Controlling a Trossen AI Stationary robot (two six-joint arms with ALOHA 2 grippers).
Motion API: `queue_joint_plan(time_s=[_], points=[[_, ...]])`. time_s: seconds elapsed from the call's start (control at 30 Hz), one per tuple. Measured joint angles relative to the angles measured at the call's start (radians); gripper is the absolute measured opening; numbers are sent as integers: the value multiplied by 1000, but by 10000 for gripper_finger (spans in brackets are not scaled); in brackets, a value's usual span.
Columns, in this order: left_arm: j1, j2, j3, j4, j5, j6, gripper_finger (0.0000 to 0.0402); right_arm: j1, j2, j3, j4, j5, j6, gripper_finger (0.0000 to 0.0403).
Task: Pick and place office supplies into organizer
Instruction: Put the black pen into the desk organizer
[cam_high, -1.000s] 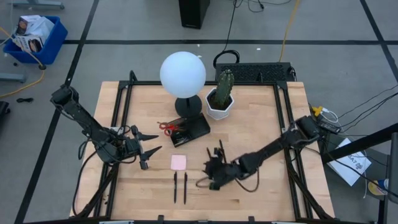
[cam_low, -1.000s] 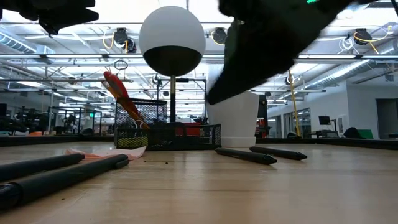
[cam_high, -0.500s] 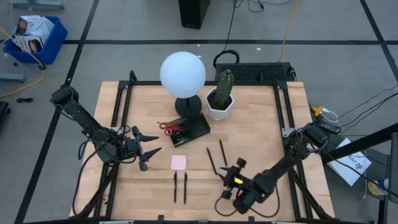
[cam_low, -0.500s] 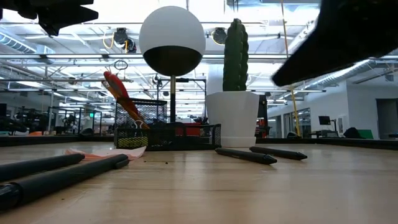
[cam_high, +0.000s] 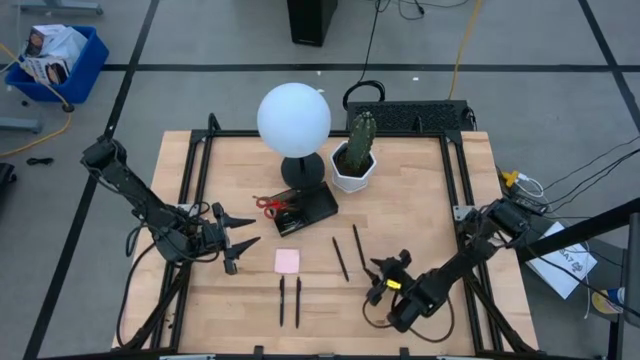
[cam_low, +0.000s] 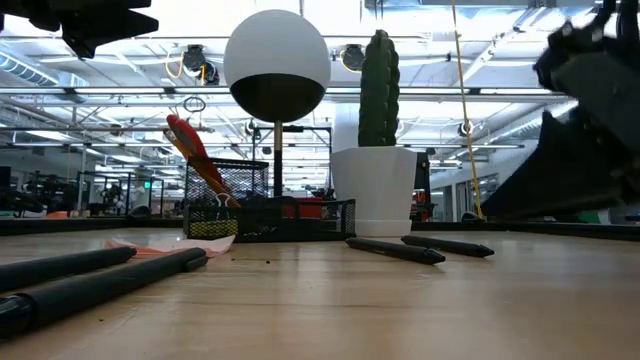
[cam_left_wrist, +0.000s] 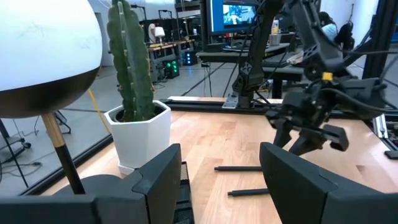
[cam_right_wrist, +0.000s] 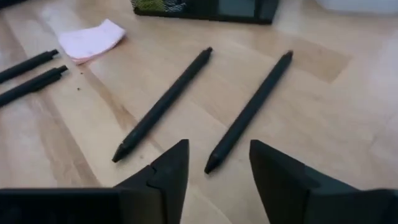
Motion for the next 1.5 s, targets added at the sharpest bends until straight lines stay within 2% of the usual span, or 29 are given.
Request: queue_joint_plan(time_s=[0.1,0.3,0.47,0.57,0.67,0.97,1.37,1.5], points=[[0,0,0,0,0,-2,225,-3,0,-66,143,0,-27,188],[0,0,0,0,1,0,225,-40,0,-137,356,0,-194,218],[0,0,0,0,6,-2,225,-88,29,-137,448,-48,-309,214],[0,0,0,0,38,-6,225,-112,56,-137,462,-81,-308,205],[0,0,0,0,62,-6,225,-118,89,-135,465,-68,-275,196],[1,0,0,0,79,-12,225,-122,127,-136,431,-57,-245,152],[1,0,0,0,81,-16,225,-124,129,-137,324,-71,-223,30],[1,0,0,0,108,-49,225,-124,129,-137,326,-71,-234,25]])
